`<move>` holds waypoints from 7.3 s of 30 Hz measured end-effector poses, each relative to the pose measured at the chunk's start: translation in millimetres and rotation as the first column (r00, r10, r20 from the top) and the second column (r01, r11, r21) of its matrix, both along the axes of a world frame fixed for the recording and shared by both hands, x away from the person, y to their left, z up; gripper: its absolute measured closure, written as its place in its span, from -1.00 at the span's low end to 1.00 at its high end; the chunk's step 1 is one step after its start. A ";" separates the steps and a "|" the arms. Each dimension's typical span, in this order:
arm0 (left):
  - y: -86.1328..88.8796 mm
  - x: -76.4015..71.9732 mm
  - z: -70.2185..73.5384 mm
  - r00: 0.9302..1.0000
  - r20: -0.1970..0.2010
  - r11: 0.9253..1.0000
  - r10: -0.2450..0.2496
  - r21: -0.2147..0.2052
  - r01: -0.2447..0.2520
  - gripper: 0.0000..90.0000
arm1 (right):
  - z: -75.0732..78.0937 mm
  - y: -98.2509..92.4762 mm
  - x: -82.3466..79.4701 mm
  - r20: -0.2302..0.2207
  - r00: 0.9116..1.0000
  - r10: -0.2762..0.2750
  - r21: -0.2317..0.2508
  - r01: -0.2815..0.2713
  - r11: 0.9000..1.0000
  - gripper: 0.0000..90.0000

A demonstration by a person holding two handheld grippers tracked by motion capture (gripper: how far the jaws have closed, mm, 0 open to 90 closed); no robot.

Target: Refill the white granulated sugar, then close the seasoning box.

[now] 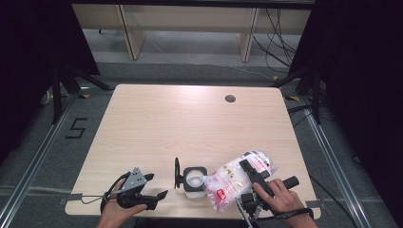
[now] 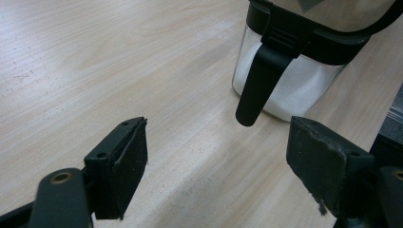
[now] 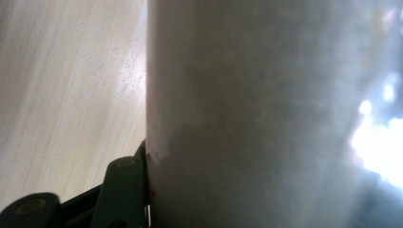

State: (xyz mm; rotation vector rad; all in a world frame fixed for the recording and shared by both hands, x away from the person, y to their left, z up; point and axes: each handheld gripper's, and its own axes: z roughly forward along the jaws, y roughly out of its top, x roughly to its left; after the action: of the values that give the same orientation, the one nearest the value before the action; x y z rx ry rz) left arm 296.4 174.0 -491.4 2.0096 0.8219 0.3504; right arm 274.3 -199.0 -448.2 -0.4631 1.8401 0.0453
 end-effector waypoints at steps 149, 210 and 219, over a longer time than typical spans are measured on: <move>5.7 2.5 6.3 1.000 -0.004 0.999 0.025 -0.039 -0.025 -0.53 | -32.4 -97.5 24.1 -0.730 0.665 0.157 0.682 0.689 0.245 -0.41; -32.9 5.8 87.2 0.978 0.151 0.990 -0.144 0.017 0.143 0.98 | -35.6 -89.0 6.8 -0.748 0.653 0.118 0.653 0.691 0.311 -0.41; -43.6 6.8 91.5 0.974 0.143 0.984 -0.177 0.037 0.173 0.98 | -35.1 -89.6 7.4 -0.746 0.656 0.118 0.654 0.687 0.316 -0.41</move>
State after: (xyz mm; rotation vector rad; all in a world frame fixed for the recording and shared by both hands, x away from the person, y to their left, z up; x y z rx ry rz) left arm 303.2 130.4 -399.8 2.0353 0.5478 0.4020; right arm 281.8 -288.5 -483.3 0.9246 2.2142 1.1068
